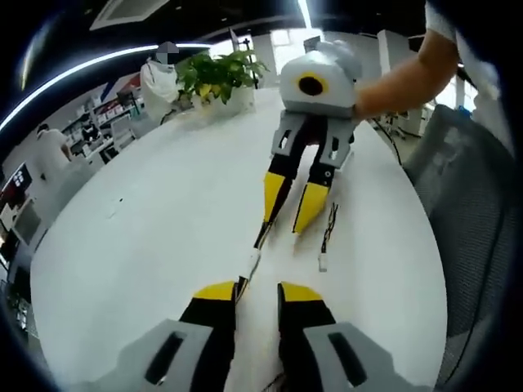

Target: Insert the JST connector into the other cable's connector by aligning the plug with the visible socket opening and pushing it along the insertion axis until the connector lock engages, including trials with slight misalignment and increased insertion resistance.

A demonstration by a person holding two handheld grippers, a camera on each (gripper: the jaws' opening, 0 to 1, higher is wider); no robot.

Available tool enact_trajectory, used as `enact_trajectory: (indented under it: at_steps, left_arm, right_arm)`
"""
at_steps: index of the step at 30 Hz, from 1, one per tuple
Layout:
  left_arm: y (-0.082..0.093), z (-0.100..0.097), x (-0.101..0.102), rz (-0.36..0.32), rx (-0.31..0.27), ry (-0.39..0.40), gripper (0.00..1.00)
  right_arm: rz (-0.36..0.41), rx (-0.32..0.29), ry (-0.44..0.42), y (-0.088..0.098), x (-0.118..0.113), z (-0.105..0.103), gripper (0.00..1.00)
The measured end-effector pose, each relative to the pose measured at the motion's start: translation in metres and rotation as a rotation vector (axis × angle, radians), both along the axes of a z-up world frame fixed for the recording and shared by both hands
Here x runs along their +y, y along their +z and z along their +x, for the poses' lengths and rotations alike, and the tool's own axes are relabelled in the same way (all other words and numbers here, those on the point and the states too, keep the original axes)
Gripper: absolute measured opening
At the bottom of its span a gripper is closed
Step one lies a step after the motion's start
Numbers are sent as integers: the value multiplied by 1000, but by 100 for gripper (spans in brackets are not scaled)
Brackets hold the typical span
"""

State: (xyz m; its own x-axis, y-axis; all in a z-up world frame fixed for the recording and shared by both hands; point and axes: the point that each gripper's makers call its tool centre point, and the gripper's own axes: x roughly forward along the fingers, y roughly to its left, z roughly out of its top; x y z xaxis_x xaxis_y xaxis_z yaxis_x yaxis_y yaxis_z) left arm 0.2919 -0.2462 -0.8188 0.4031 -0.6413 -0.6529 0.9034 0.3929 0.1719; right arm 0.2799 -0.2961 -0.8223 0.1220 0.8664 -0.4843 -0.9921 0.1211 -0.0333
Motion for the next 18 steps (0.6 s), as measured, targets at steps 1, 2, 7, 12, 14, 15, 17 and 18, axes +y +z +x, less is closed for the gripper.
enact_trajectory:
  at_steps: [1,2,7,12,14,15,17,18]
  left_arm:
    - [0,-3,2,-4,3,7,16]
    - [0,-5,3,-9,6,13,16]
    - [-2,-20,4,-45,23,30,16]
    - [-7,-29,4,-53,43,31,17]
    - [-9,-30,5,-63,45,37,17]
    - [-10,-31,4,-73,51,40,17]
    - [-13,-34,1,-92,60,29,17]
    - [-14,-34,0,-94,60,27,17]
  right_arm:
    - [-2,4,8,-1,1,-5,12]
    - [-8,4,12,-3,1,-7,12]
    - [-41,17,47,-15,2,-26,13]
    - [-53,16,77,-20,5,-35,13]
    - [-65,5,84,-23,5,-36,12]
    - [-66,3,86,-24,5,-36,12]
    - [-69,6,83,-25,5,-36,10]
    - [-74,1,76,-26,5,-35,10]
